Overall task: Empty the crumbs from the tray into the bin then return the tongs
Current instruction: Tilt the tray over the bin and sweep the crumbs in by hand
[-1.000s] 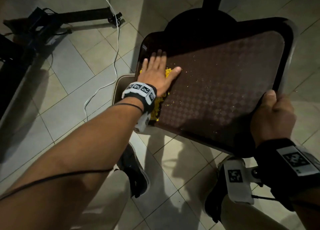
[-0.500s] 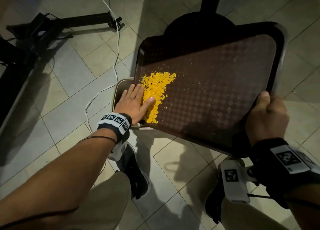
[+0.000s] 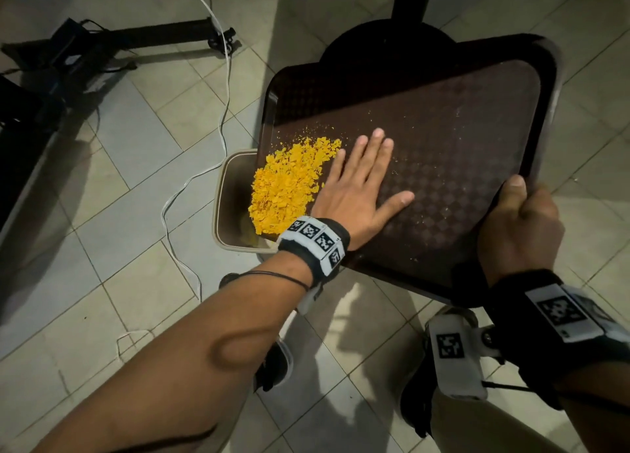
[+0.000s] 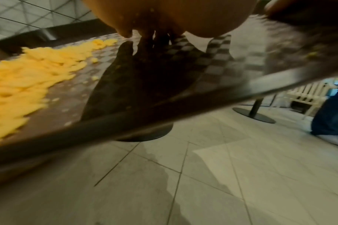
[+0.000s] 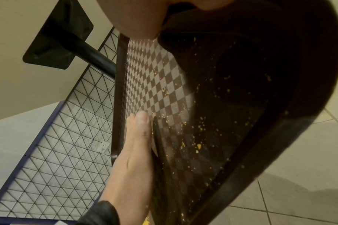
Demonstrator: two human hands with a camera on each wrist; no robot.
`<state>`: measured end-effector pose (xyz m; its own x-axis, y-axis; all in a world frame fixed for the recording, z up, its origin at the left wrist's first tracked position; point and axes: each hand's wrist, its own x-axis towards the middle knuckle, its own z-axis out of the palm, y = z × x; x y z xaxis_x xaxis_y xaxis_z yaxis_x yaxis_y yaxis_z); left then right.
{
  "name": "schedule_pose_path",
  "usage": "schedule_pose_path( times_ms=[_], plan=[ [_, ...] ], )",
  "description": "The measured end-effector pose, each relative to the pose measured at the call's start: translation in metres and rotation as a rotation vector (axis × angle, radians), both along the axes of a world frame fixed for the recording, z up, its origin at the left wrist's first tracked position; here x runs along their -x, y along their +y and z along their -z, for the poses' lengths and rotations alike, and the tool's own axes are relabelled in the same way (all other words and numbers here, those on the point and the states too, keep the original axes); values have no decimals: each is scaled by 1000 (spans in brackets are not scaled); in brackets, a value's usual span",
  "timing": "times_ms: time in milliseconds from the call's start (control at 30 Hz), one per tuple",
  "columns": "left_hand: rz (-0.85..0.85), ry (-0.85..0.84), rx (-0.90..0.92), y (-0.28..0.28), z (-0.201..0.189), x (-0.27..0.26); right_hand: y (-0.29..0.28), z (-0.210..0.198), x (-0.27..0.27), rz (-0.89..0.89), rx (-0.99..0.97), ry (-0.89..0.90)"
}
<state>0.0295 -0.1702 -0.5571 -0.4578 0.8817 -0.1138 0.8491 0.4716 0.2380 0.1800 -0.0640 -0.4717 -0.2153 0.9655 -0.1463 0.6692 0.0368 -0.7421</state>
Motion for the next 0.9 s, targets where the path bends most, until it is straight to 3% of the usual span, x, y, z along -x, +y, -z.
schedule_pose_path(
  times_ms=[300, 633, 900],
  plan=[
    [-241, 2, 215, -54, 26, 68, 1, 0, -4, -8, -17, 11],
    [-367, -83, 203, -49, 19, 114, -1, -1, 0, -10, -8, -3],
    [-387, -141, 226, -91, 35, 89, -1, 1, -1, -17, -19, -4]
  ],
)
